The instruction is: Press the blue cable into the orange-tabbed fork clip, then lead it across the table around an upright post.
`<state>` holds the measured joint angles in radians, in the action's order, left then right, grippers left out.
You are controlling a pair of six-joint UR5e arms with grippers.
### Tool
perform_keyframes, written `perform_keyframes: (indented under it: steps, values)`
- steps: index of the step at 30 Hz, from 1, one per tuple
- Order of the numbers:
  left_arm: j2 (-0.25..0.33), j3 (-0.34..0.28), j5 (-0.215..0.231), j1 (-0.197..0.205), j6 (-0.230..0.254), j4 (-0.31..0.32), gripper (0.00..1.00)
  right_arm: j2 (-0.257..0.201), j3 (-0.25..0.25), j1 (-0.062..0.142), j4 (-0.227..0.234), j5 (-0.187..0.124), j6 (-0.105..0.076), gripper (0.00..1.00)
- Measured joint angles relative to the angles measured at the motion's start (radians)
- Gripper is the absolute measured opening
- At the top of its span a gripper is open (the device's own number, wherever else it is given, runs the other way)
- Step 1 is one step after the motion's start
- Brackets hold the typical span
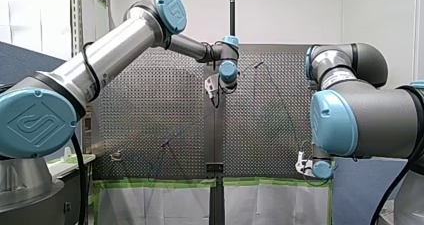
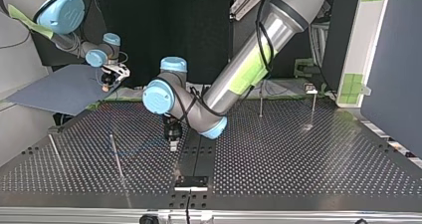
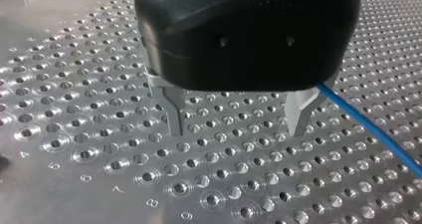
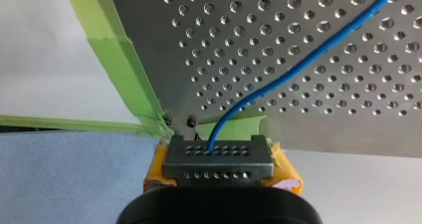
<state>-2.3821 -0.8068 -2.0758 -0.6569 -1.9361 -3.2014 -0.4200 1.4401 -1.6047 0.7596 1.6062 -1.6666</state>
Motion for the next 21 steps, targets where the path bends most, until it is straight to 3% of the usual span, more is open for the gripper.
perform_keyframes:
  steps: [8,15,21]
  values:
    - [0.004,-0.001,0.009,-0.005,-0.018,-0.046,0.99,0.0,0.0,0.0,0.0,0.0,0.002,0.0]
    - [0.008,-0.003,0.048,-0.016,-0.021,-0.083,0.99,0.0,0.0,-0.001,0.0,0.0,0.002,0.0]
    - [0.035,-0.04,0.064,-0.011,-0.022,-0.069,0.99,0.0,0.0,-0.002,-0.002,0.0,0.001,0.0]
